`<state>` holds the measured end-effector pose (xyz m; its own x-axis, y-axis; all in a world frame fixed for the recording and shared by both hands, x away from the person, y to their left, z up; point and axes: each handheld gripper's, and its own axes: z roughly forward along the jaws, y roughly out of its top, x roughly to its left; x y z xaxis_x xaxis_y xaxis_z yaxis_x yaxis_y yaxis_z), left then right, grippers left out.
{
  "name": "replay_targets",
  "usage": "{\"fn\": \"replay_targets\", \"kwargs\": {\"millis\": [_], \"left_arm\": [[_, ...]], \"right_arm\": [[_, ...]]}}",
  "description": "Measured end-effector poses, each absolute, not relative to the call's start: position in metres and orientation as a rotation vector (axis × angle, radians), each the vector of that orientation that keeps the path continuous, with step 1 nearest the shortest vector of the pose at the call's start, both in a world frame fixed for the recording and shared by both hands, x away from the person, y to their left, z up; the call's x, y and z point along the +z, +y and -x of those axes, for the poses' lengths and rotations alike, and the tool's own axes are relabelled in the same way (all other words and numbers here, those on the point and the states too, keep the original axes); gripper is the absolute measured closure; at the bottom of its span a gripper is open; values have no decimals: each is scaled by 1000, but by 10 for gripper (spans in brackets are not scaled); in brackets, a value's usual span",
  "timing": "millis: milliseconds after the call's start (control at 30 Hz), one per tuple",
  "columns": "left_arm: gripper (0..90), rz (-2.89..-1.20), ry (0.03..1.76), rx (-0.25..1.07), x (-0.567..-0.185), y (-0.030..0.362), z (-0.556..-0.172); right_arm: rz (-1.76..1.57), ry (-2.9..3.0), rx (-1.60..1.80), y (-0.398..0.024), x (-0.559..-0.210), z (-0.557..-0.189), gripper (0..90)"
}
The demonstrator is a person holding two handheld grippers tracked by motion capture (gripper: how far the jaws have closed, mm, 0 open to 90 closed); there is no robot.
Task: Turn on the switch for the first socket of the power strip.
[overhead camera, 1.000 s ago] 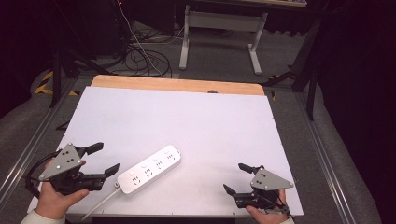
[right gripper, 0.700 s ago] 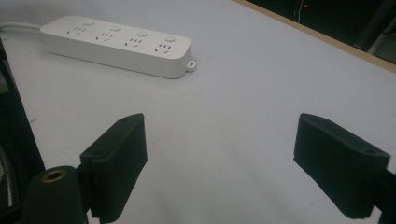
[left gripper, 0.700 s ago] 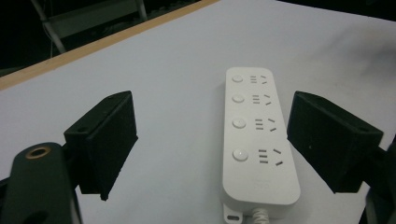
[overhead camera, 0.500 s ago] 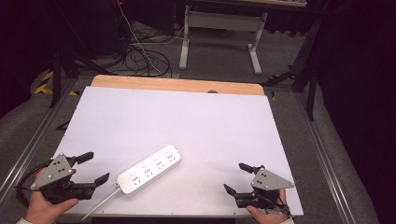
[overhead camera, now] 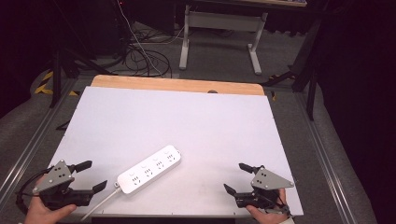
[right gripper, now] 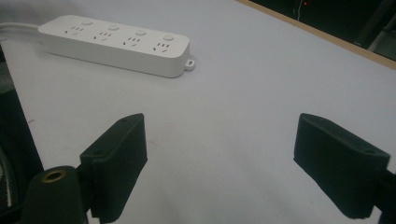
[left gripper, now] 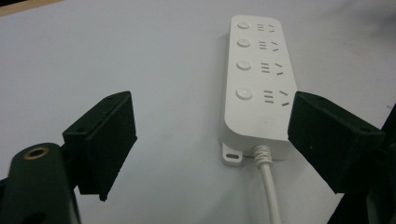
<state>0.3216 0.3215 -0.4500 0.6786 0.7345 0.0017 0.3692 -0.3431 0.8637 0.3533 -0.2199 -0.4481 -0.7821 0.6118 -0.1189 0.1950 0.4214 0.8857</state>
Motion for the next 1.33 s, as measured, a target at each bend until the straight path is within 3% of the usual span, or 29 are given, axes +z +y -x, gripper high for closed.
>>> {"fn": "replay_targets", "kwargs": {"millis": [267,567,900,1333], "left_arm": [[158,-1978,888,444,-466,327,-321],[158,-2026,836,519,-468,322,-316],[157,-1935,875,523,-463,327,-313],[150,-1957,858,598,-462,324,-310]], "right_arm": [[-689,2254,1325,-220,-448,-353,179],[-691,2255,1329,-221,-449,-354,179],[-696,2255,1329,-222,-449,-355,179],[-696,2253,1331,-221,-449,-356,179]]}}
